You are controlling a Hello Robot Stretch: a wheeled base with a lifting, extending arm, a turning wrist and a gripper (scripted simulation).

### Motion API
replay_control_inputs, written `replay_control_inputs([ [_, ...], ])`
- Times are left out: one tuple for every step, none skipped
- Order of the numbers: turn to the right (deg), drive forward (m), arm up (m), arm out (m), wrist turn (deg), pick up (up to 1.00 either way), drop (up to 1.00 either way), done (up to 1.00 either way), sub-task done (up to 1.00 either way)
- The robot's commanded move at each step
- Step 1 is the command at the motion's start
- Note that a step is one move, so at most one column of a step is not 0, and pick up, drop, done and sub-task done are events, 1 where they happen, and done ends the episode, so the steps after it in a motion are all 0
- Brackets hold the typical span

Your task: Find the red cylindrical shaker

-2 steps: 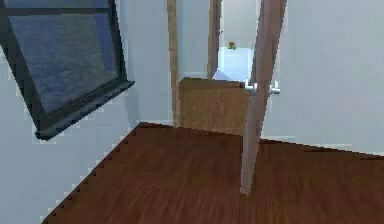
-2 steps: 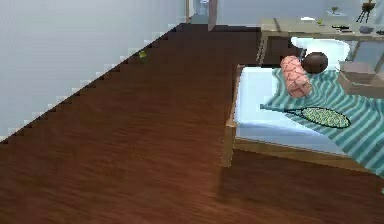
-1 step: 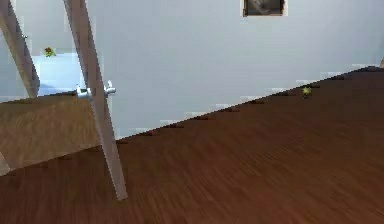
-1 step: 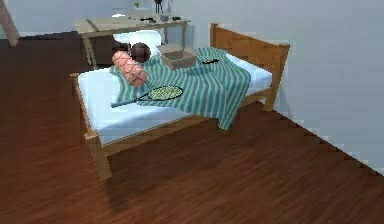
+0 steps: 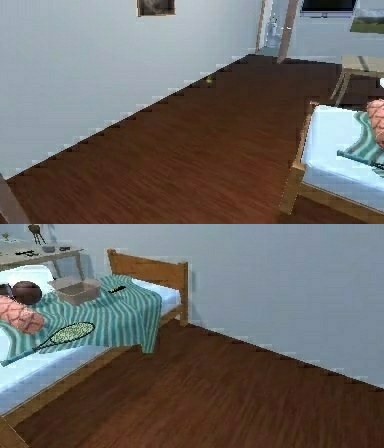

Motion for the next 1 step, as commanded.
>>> replay_control_inputs([
  [3.0, 0.00, 0.00, 0.00, 0.0, 0.00, 0.00, 0.00, 0.00],
])
